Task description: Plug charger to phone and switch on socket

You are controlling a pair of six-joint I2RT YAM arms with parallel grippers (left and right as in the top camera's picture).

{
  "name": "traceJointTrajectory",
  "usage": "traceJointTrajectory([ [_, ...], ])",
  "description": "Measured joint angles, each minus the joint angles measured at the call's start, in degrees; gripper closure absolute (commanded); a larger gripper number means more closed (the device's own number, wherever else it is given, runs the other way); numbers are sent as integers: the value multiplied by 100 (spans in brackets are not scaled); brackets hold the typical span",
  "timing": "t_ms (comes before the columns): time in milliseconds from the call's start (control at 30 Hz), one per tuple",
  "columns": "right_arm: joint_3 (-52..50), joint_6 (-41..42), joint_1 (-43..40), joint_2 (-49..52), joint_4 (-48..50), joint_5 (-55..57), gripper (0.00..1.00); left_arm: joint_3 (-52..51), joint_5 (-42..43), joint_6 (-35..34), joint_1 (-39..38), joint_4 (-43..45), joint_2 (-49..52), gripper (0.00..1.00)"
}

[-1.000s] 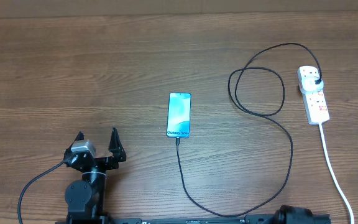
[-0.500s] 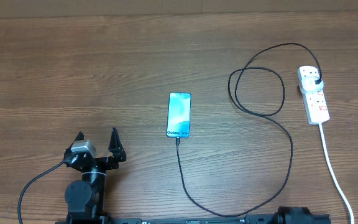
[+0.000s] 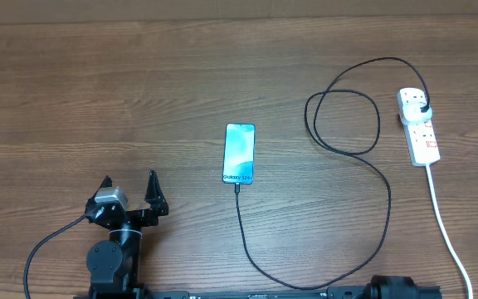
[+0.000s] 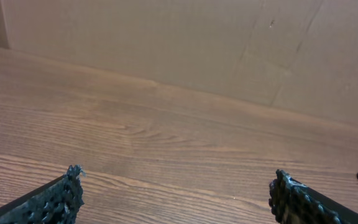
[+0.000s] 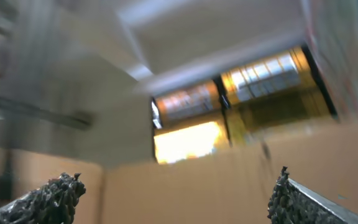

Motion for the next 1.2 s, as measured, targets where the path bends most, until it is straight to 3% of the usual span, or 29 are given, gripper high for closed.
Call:
traceJointTrajectory([
  [200,-1676,20,0,2,57,170,0,0,4,0,0,-2,0,0],
  [633,-5027,59,-2,35,2131,229,0,0,20,-2,0,-2,0,0],
  [800,-5683,59,0,35,2330,232,0,0,20,-2,0,-4,0,1],
  [1067,-5748,61,0,35,1233,356,0,0,20,-2,0,-2,0,0],
  [1200,-5748,57,0,46,1176,385,0,0,20,-2,0,-2,0,1],
])
